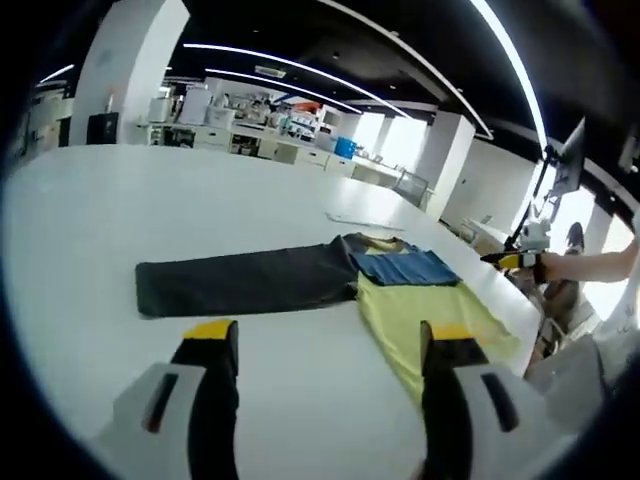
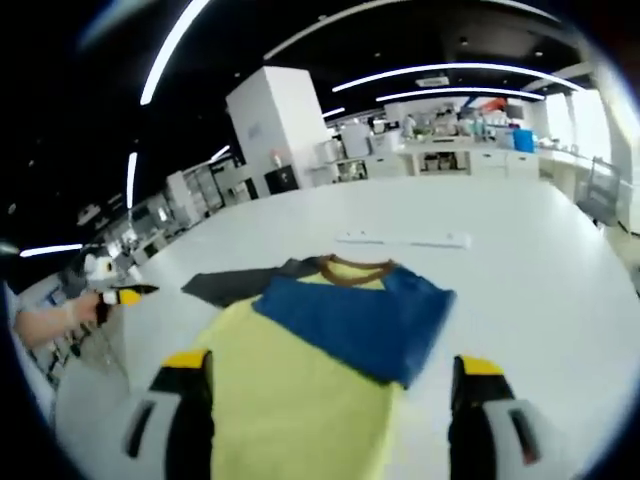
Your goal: Fold the garment on the visible template until the final outline fits inside the template.
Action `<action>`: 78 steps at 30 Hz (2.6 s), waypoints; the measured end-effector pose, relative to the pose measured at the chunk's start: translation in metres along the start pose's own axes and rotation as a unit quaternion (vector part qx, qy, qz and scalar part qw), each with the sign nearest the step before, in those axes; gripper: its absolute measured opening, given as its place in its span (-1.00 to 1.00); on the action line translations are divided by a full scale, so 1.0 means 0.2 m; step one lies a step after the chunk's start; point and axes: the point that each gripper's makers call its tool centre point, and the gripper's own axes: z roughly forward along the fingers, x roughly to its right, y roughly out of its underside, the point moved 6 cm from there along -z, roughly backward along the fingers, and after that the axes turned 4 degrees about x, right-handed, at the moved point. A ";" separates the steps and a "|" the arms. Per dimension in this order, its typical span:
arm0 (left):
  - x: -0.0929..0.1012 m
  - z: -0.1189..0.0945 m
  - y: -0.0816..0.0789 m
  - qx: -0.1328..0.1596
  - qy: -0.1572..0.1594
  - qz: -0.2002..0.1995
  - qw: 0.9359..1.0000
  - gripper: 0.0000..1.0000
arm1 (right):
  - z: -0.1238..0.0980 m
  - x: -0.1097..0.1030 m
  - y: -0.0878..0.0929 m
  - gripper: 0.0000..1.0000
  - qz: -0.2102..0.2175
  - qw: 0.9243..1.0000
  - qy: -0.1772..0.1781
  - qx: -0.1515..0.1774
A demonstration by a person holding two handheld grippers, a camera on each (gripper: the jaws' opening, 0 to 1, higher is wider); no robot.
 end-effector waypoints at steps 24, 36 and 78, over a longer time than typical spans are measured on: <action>-0.58 0.13 0.04 0.025 -0.216 -0.182 0.959 -0.01 | -0.24 0.04 0.08 1.00 0.061 0.998 0.000 0.032; -0.63 0.14 0.08 -0.001 -0.244 -0.178 0.953 -0.17 | -0.31 0.05 0.16 1.00 0.059 0.998 0.016 0.017; -0.12 0.63 -0.32 0.078 0.002 -0.195 0.978 -1.00 | -0.37 -0.01 0.31 0.86 0.064 0.998 0.014 0.008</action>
